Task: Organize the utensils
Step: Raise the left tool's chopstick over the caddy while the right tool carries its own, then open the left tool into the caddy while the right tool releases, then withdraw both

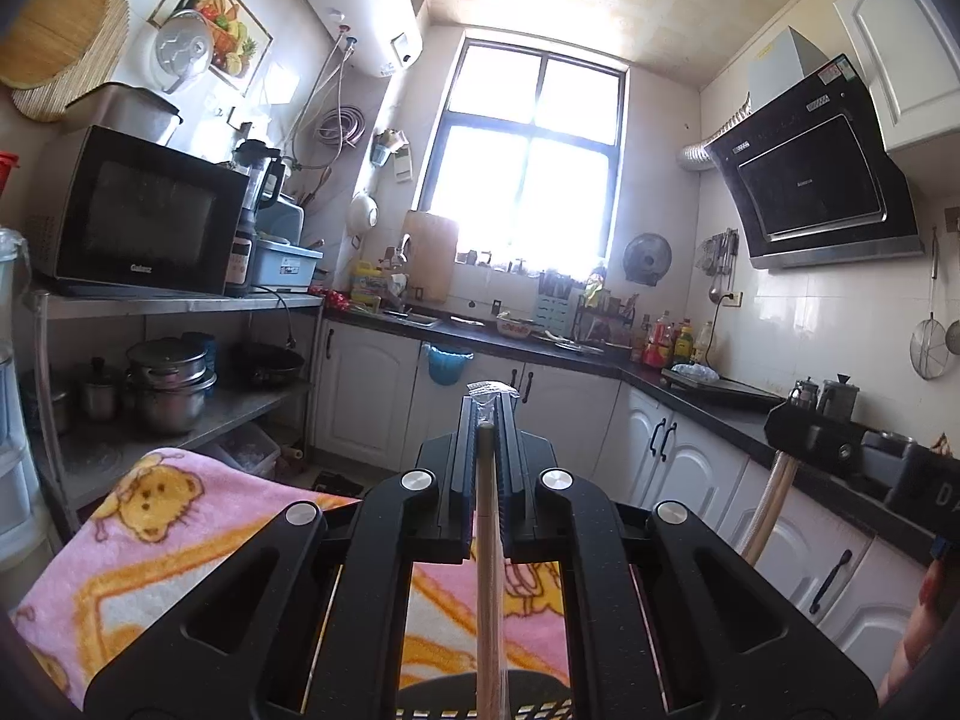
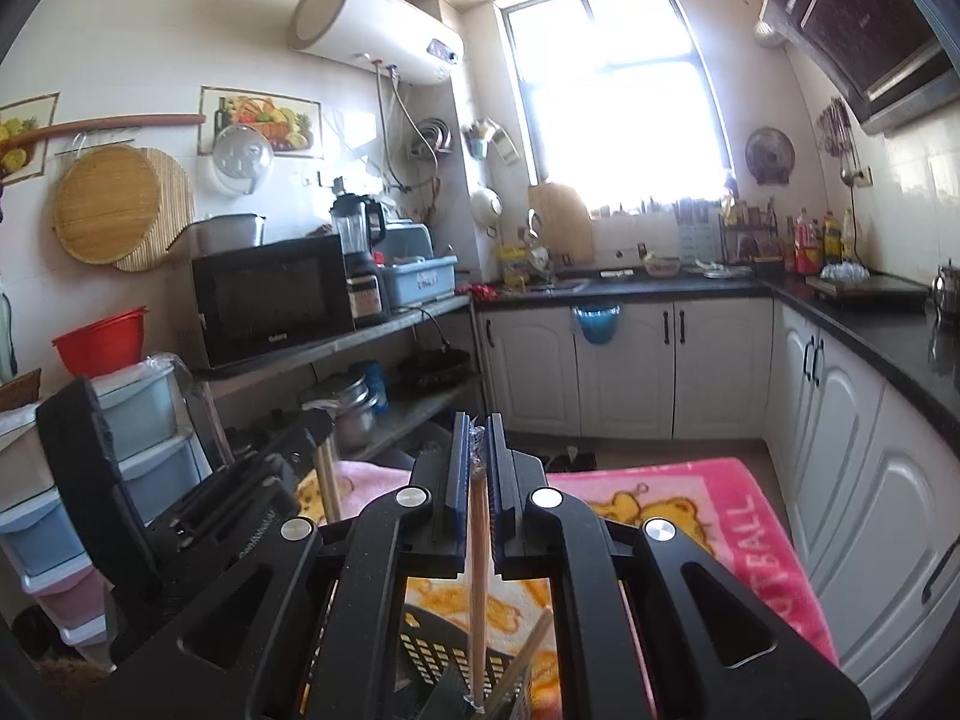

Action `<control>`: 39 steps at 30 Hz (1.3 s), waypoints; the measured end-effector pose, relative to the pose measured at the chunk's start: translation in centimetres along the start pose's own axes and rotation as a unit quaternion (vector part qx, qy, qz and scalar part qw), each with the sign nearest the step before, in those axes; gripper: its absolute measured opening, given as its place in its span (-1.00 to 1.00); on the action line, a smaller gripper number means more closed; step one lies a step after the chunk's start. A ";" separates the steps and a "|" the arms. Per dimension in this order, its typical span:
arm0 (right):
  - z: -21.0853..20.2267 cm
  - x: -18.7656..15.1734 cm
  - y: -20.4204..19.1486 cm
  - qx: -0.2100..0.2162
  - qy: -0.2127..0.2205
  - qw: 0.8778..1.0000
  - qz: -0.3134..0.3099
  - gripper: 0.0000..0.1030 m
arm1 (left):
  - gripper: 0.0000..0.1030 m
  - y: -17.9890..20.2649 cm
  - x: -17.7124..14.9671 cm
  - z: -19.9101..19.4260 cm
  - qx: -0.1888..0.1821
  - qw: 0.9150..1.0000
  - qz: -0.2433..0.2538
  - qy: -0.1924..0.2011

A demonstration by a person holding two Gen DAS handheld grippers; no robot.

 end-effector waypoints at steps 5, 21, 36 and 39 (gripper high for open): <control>0.4 -1.3 0.3 -0.002 -0.006 1.000 0.003 -0.89 | -0.94 -0.1 -1.3 0.0 -0.003 1.000 -0.001 -0.006; -0.8 -4.7 1.2 -0.007 -0.034 0.999 0.019 -0.88 | -0.94 -0.7 -4.7 -0.6 -0.012 0.999 -0.007 -0.038; -3.8 -7.5 1.8 -0.021 -0.056 0.998 0.023 -0.28 | -0.65 -1.8 -6.0 -1.8 -0.019 0.996 -0.025 -0.079; -4.1 -8.1 1.9 -0.025 -0.065 0.997 0.021 -0.25 | -0.57 -2.2 -6.1 -2.2 -0.015 0.996 -0.025 -0.085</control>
Point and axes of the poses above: each gripper's, at about its wrist camera, not at the fingertips, and z roughly the way its jaws point, y to its right, x to its top, the point moved 2 cm from there along z, roughly the way its jaws point, and after that the axes turned 2 degrees about z, right-handed, at the moved point
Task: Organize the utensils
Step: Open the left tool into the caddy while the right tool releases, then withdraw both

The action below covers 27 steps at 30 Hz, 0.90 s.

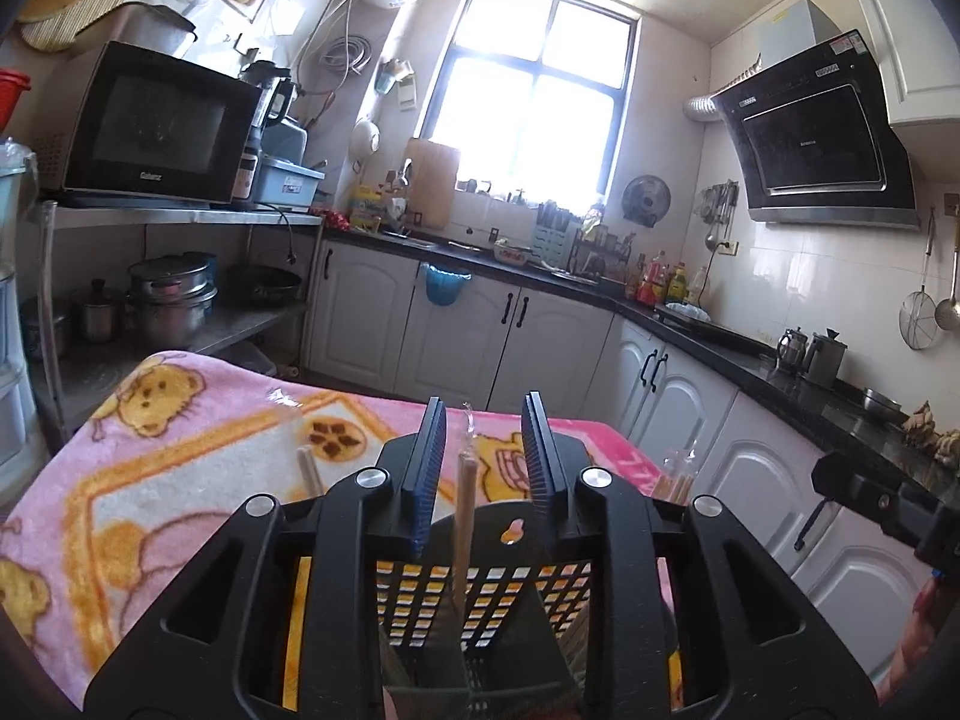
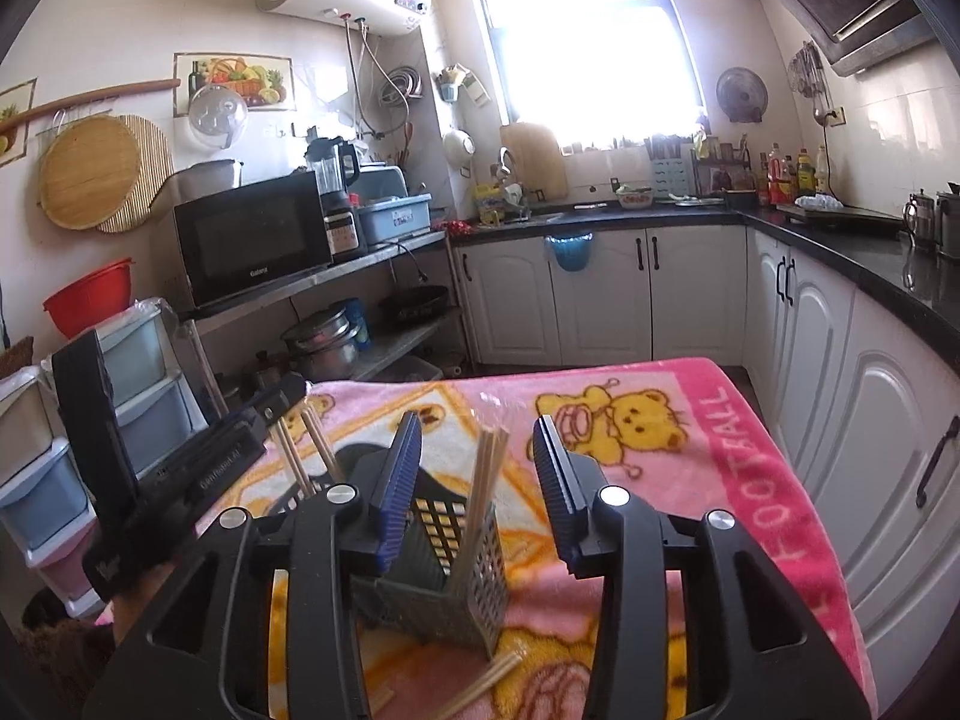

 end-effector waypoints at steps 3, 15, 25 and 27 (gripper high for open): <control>-0.2 -0.5 0.0 0.001 -0.007 1.000 -0.001 -0.16 | -0.35 -0.4 0.0 -0.3 0.000 1.000 -0.007 -0.011; -2.5 -1.9 -0.1 -0.005 -0.014 1.000 -0.010 0.16 | 0.66 -1.4 -0.3 -3.4 0.000 0.998 -0.053 -0.038; -3.9 -2.8 -0.4 -0.004 -0.013 1.000 -0.009 0.30 | 0.80 -1.8 -1.5 -5.9 -0.001 0.996 -0.060 -0.064; -4.0 -3.0 -0.5 -0.001 -0.016 1.000 -0.012 0.33 | 0.80 -1.9 -1.9 -6.3 0.001 0.996 -0.058 -0.070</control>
Point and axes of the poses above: each gripper's, at about its wrist camera, not at the fingertips, and z roughly the way its jaws point, y to its right, x to its top, the point moved 2 cm from there along z, roughly the way its jaws point, and after that the axes turned 2 degrees about z, right-handed, at the moved point
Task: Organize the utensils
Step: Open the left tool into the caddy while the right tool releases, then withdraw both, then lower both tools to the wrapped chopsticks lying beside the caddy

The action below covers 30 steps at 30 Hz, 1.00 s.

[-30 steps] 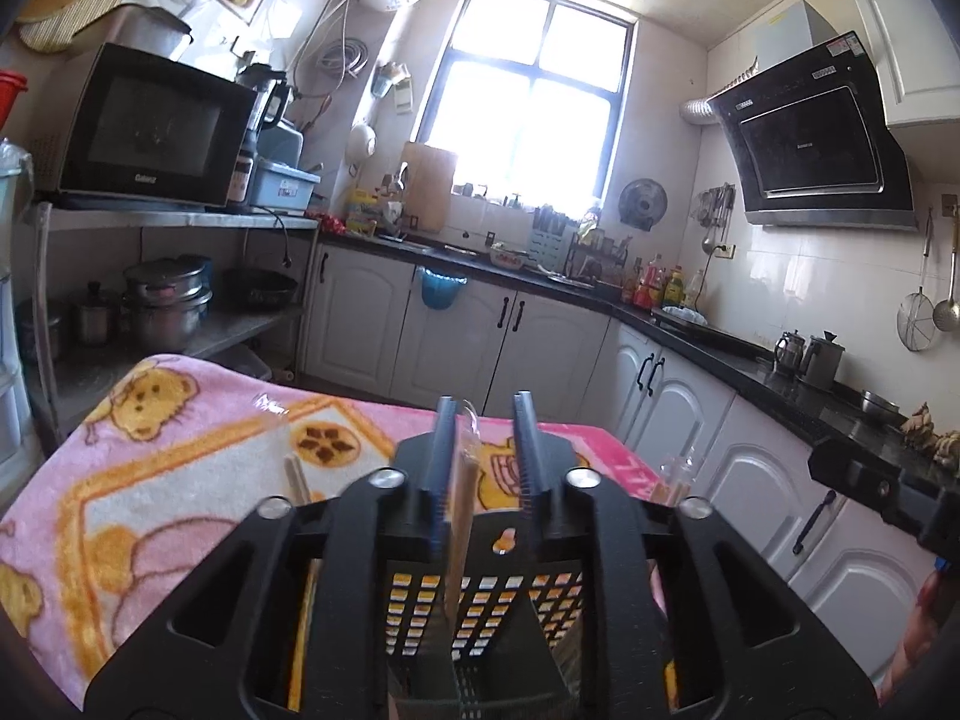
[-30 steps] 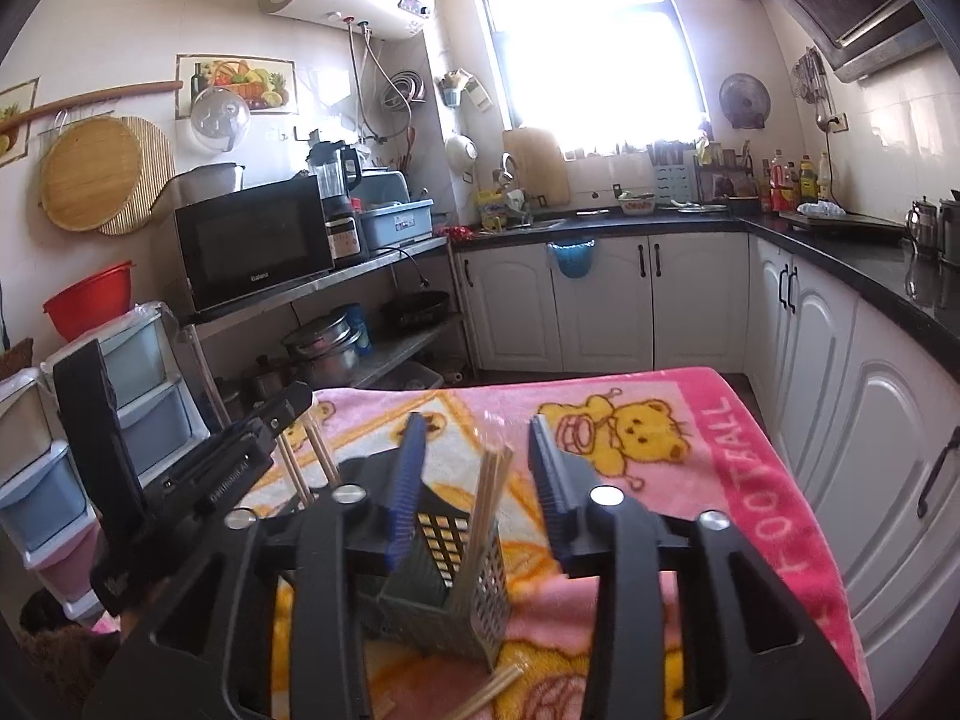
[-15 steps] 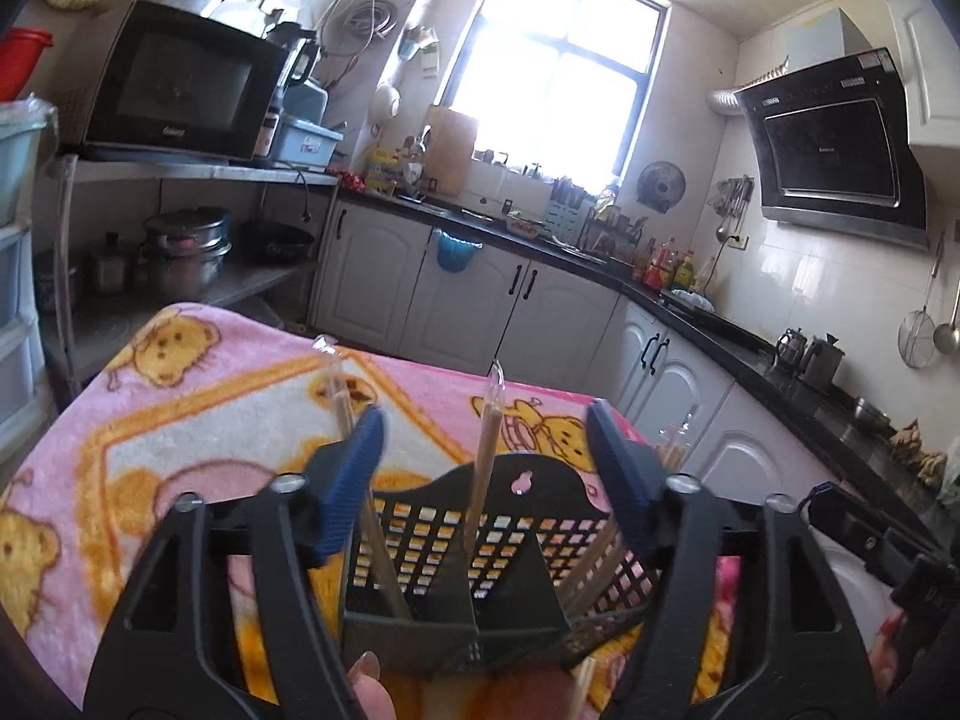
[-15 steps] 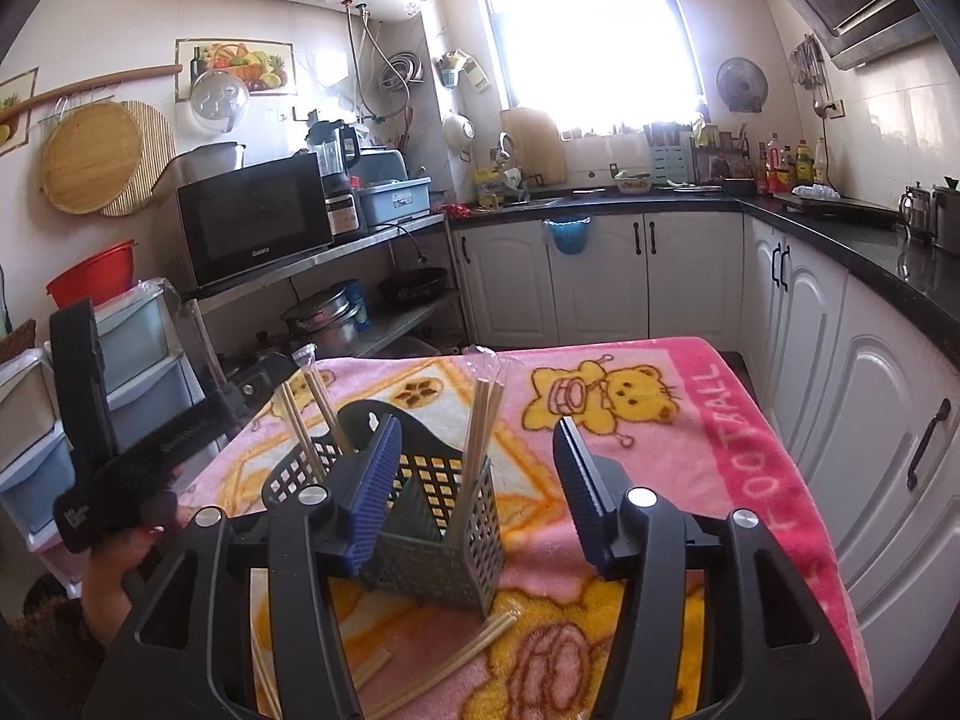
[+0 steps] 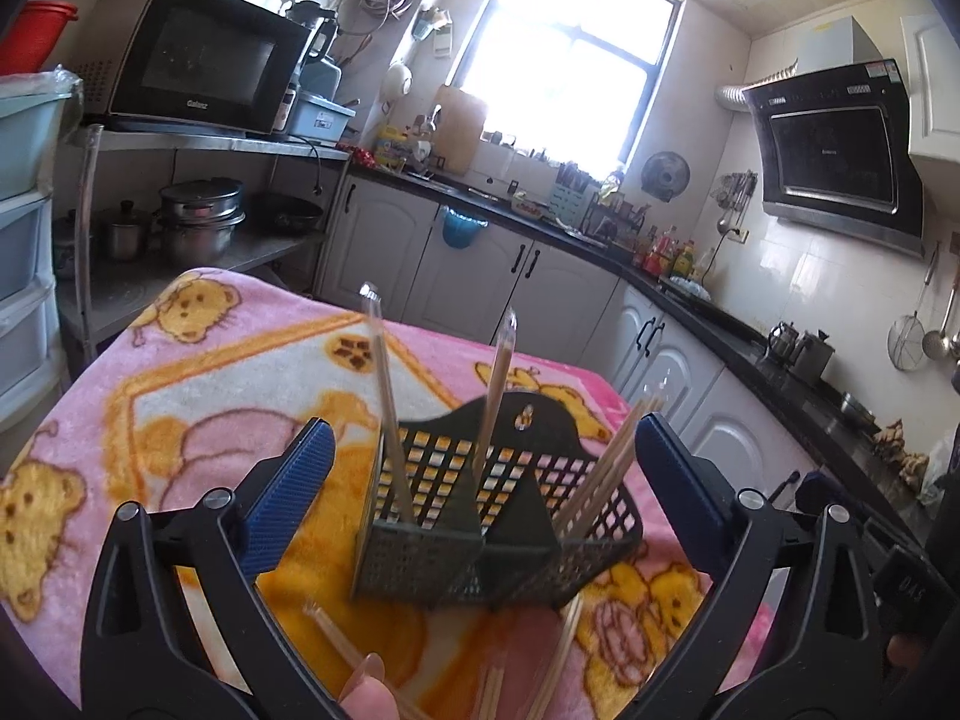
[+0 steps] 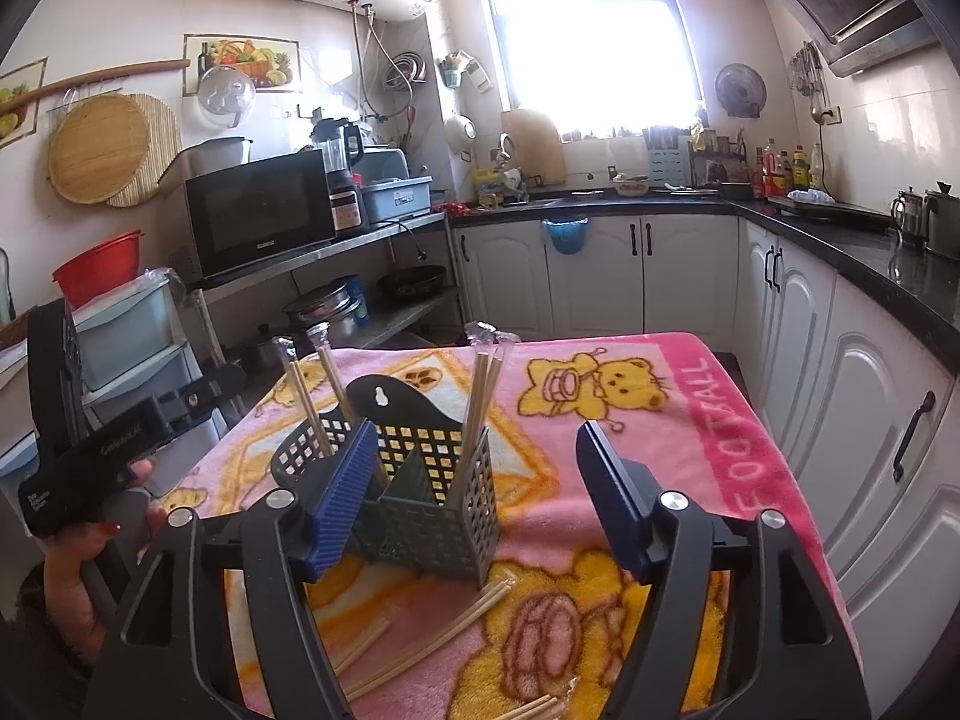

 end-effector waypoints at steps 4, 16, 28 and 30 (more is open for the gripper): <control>-0.1 -0.7 -0.3 0.003 -0.006 1.000 -0.003 0.37 | 0.80 -0.3 -1.0 -0.5 0.006 1.000 -0.003 -0.013; 0.0 -3.2 -1.4 0.015 -0.036 0.999 -0.017 0.46 | 0.80 -1.9 -3.7 -1.9 0.033 0.999 -0.004 -0.042; 1.1 -5.7 -1.5 0.014 -0.074 0.997 -0.031 0.47 | 0.80 -3.9 -7.2 -3.1 0.069 0.994 -0.004 -0.081; 1.4 -6.4 -1.5 0.013 -0.083 0.996 -0.033 0.47 | 0.80 -4.2 -7.9 -3.2 0.075 0.993 -0.003 -0.091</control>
Point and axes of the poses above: each gripper's, at about its wrist camera, not at the fingertips, and z roughly the way its jaws point, y to its right, x to its top, the point moved 2 cm from there along z, roughly the way its jaws point, and after that the axes turned 2 degrees about z, right-handed, at the moved point
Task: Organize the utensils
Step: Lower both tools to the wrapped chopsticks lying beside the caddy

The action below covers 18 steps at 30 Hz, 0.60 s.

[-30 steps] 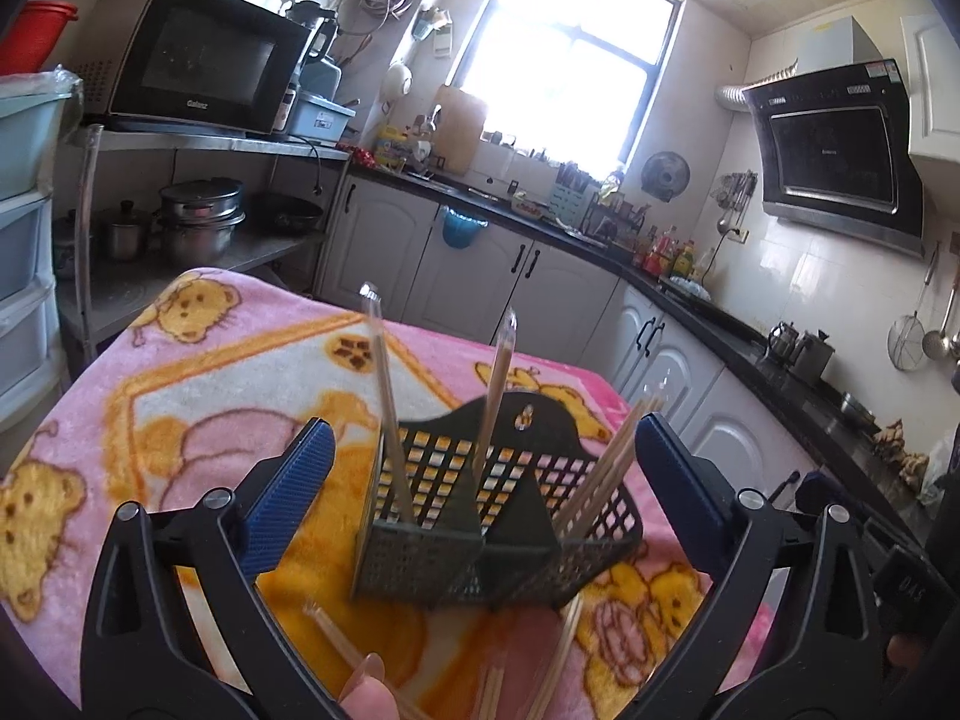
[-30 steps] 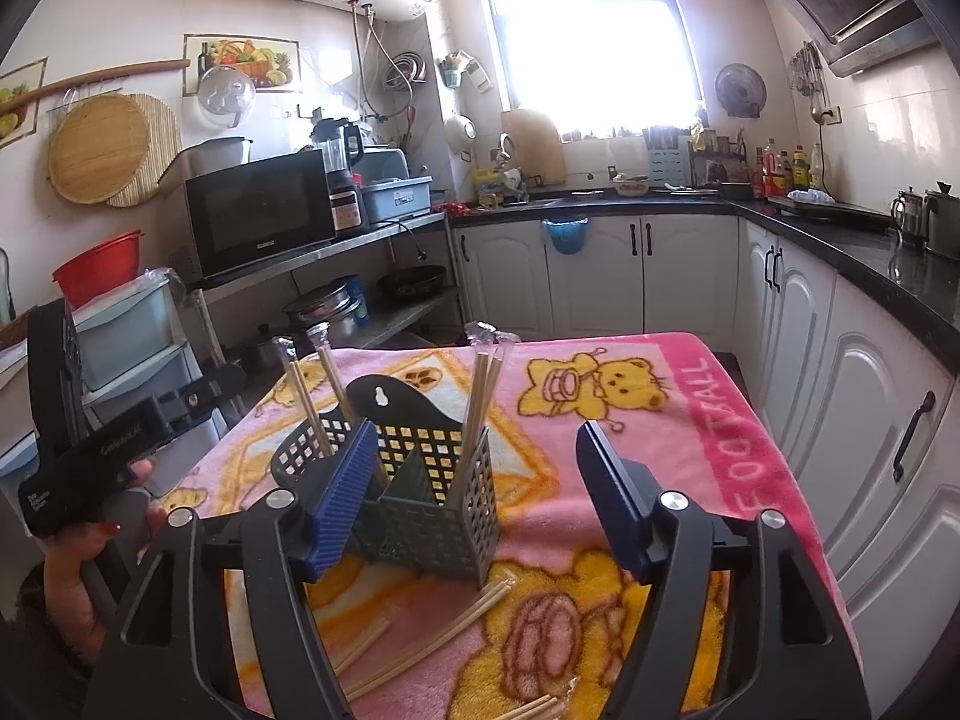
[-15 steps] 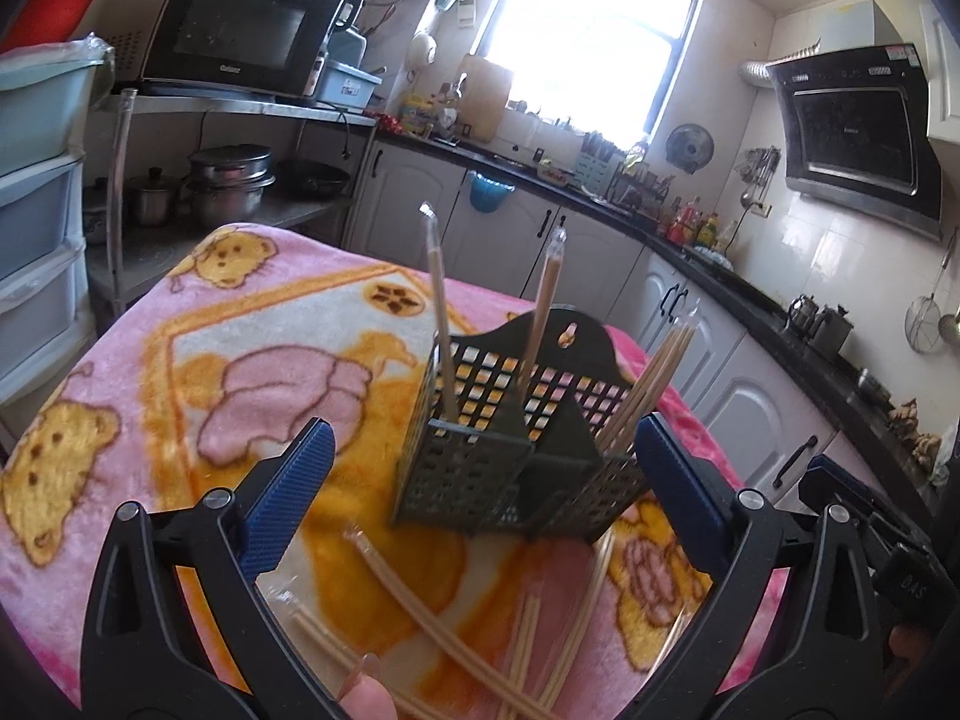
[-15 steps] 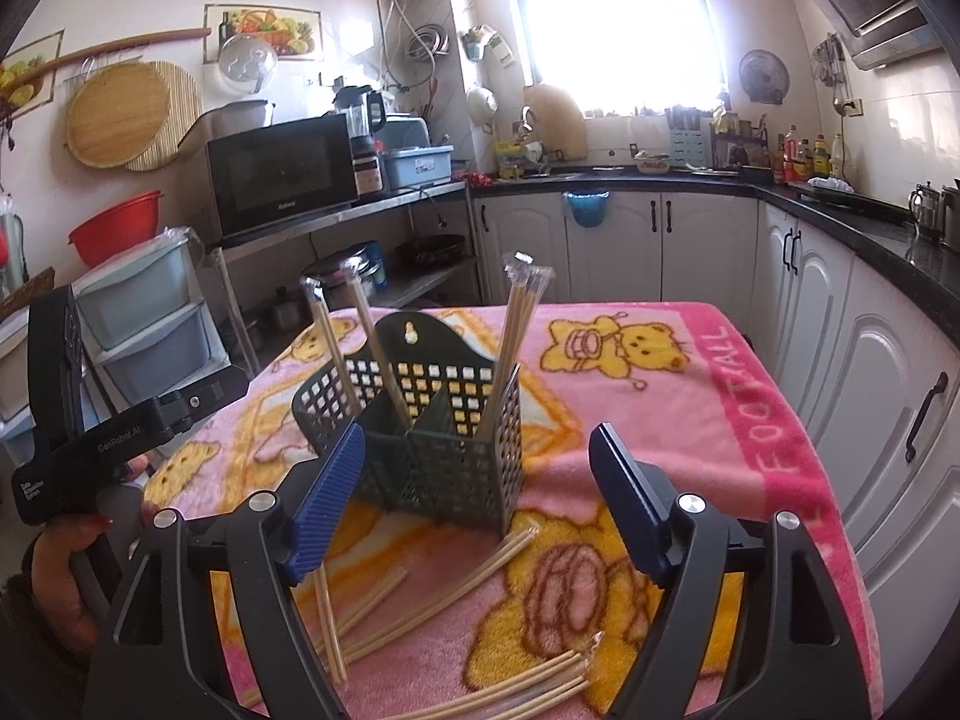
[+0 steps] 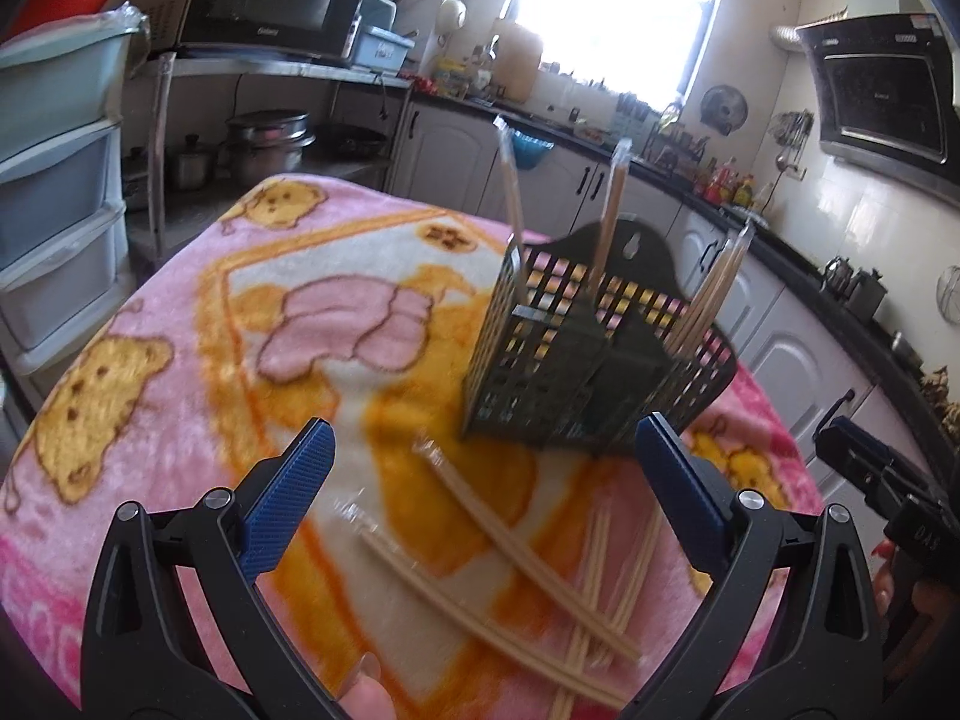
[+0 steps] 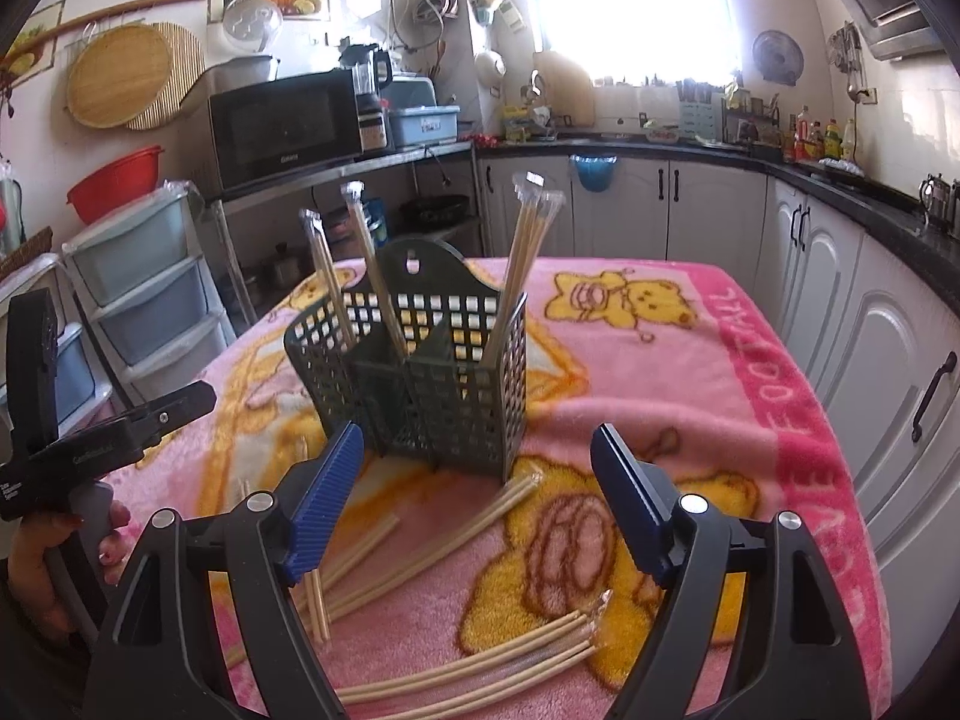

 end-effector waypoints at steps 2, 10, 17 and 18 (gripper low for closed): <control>0.3 -0.6 0.1 -0.003 -0.009 1.000 0.000 0.47 | 0.80 -0.6 -0.8 0.0 0.011 1.000 0.000 -0.011; 1.3 -3.0 1.4 -0.019 -0.046 0.999 0.007 0.47 | 0.80 -2.4 -3.7 0.4 0.034 0.998 -0.009 -0.049; 2.1 -4.7 2.6 -0.033 -0.073 0.997 0.014 0.47 | 0.80 -3.8 -5.7 0.5 0.042 0.995 -0.023 -0.082; 2.1 -4.8 2.8 -0.036 -0.076 0.996 0.014 0.47 | 0.80 -4.0 -6.0 0.5 0.040 0.995 -0.026 -0.089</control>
Point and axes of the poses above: each gripper's, at about its wrist camera, not at the fingertips, and z roughly the way its jaws point, y to its right, x to its top, the point moved 2 cm from there along z, roughly the way its jaws point, and after that the axes turned 2 degrees about z, right-handed, at the moved point
